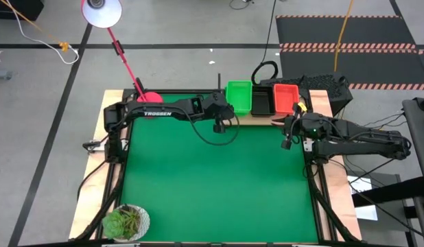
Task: Stack baskets on shelf by color
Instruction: Stack the green bin on top of the green bin on the shelf, then return to Home Position
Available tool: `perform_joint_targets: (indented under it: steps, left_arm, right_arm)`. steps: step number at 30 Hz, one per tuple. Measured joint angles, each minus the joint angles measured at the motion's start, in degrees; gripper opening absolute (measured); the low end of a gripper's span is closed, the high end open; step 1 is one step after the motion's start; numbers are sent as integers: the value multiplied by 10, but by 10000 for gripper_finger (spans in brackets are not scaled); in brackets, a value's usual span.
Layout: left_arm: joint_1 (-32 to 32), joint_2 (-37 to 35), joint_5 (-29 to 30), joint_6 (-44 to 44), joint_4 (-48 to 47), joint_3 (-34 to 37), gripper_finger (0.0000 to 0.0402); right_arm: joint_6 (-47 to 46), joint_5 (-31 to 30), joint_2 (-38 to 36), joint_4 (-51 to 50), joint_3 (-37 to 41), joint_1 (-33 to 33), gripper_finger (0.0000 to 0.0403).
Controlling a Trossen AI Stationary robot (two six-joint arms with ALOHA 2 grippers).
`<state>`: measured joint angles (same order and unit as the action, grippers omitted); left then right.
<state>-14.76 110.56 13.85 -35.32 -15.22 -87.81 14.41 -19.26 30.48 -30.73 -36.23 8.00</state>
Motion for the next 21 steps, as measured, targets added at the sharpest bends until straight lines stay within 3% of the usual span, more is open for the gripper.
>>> perform_joint_targets:
  steps: [13,21]
  left_arm:
    - [-1,-1,11,8,-14,0,24]
    - [-2,-1,15,9,-15,1,82]
  right_arm:
    - [-1,0,0,0,0,0,45]
    - [-1,0,0,0,0,0,45]
